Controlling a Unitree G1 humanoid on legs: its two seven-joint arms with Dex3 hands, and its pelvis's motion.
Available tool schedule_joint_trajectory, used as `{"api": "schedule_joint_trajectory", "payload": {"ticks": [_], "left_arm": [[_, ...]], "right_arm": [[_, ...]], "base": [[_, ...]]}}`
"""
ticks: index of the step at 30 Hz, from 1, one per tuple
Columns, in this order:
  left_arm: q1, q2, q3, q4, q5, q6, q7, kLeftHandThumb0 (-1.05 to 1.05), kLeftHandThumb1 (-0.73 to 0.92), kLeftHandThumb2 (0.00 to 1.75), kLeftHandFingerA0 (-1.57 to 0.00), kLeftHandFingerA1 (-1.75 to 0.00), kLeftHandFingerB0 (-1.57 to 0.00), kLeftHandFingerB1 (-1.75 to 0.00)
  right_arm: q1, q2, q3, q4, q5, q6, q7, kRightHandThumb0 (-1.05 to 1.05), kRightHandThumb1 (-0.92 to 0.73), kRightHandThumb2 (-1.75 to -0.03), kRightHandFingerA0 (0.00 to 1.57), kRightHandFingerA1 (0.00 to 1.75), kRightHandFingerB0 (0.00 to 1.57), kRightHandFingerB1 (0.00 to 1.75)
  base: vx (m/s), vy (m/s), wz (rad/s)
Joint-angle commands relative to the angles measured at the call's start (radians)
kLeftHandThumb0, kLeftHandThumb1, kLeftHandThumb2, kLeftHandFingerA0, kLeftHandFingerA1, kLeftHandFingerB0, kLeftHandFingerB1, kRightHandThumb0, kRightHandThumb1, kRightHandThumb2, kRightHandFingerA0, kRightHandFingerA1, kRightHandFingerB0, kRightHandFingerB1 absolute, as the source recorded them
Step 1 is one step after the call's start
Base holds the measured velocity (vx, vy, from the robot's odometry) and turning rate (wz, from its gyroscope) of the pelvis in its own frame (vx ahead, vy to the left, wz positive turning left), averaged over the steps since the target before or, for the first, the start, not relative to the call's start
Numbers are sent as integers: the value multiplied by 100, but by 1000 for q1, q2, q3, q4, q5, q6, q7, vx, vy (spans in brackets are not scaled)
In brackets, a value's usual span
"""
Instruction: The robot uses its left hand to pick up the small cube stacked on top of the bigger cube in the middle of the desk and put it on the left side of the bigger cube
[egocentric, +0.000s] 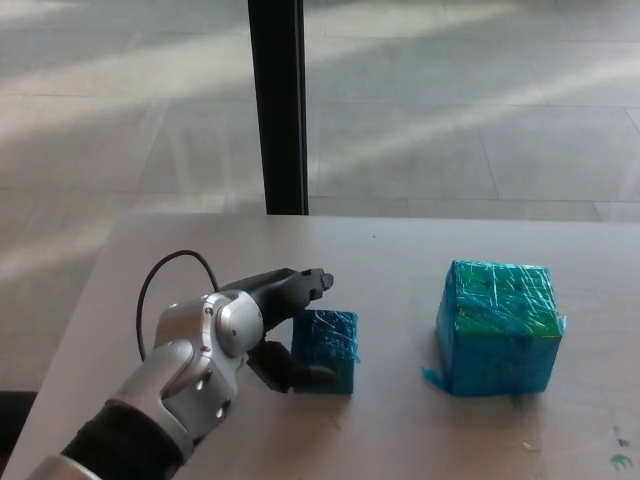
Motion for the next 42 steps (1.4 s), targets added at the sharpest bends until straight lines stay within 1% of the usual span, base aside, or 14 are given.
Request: {"api": "schedule_joint_trajectory", "payload": {"ticks": [1,12,14,15,18,20,26,28,29,30,37,39,41,42], "left_arm": [[-30,46,32,-25,-32,103,-130,-81,42,91,0,-24,0,0],[-25,272,354,-109,-172,-65,-101,-86,43,91,-7,-51,-3,-9],[13,322,425,-193,-185,-17,-114,-80,46,93,-2,-50,-6,-7],[40,351,446,-249,-170,14,-116,-97,43,75,-63,-100,-7,-15],[106,395,509,-337,-177,68,-127,-83,44,87,-19,-62,-6,-16],[188,430,624,-354,-236,108,-142,-80,42,86,-62,-83,-6,-17],[380,440,862,-238,-318,-8,-47,-77,45,88,-7,-50,-1,-25],[457,402,969,-177,-363,-101,20,-88,53,88,-5,-45,-6,-33],[519,383,1026,-121,-380,-170,66,-38,28,92,-3,-52,0,-49],[550,373,1057,-78,-392,-205,90,-81,49,87,-16,-50,-8,-38],[684,296,1192,83,-438,-224,180,-83,51,92,-24,-55,-9,-41],[694,264,1242,136,-480,-217,193,-84,66,61,-42,-52,-18,-30],[695,240,1281,176,-512,-227,204,-92,58,91,-27,-57,-13,-40],[693,222,1313,214,-550,-225,190,-77,63,59,-7,-52,-13,-30]], "right_arm": [[0,-25,-1,-10,6,-1,5,-80,-41,-101,74,98,53,78],[7,-32,-14,-3,18,-11,21,-83,-40,-99,71,97,53,78],[4,-32,-10,6,11,-12,15,-82,-55,-65,68,100,54,78],[5,-31,-10,7,9,-10,11,-82,-55,-65,70,100,55,78],[10,-32,-8,7,7,-12,9,-83,-39,-93,72,96,55,77],[16,-32,-14,-1,12,-11,8,-80,-54,-67,69,101,56,78],[29,-29,-18,-11,15,-11,7,-80,-55,-67,69,99,56,77],[23,-27,-22,3,19,-10,6,-80,-53,-67,70,101,57,77],[23,-28,-24,6,22,-9,13,-82,-37,-90,72,97,56,77],[20,-26,-24,11,22,-7,11,-80,-53,-65,69,100,57,75],[28,-28,-21,4,19,-8,13,-81,-54,-64,70,99,56,75],[26,-25,-25,3,23,-10,13,-81,-38,-97,73,96,54,76],[24,-23,-23,5,22,-7,12,-83,-53,-66,70,99,56,74],[21,-22,-22,9,20,-7,10,-79,-54,-63,71,97,57,73]], "base": [[0,0,0],[0,0,0],[0,0,0],[0,0,0],[0,0,0],[0,0,0],[0,0,0],[0,0,0],[0,0,0],[0,0,0],[0,0,0],[0,0,0],[0,0,0],[0,0,0]]}}
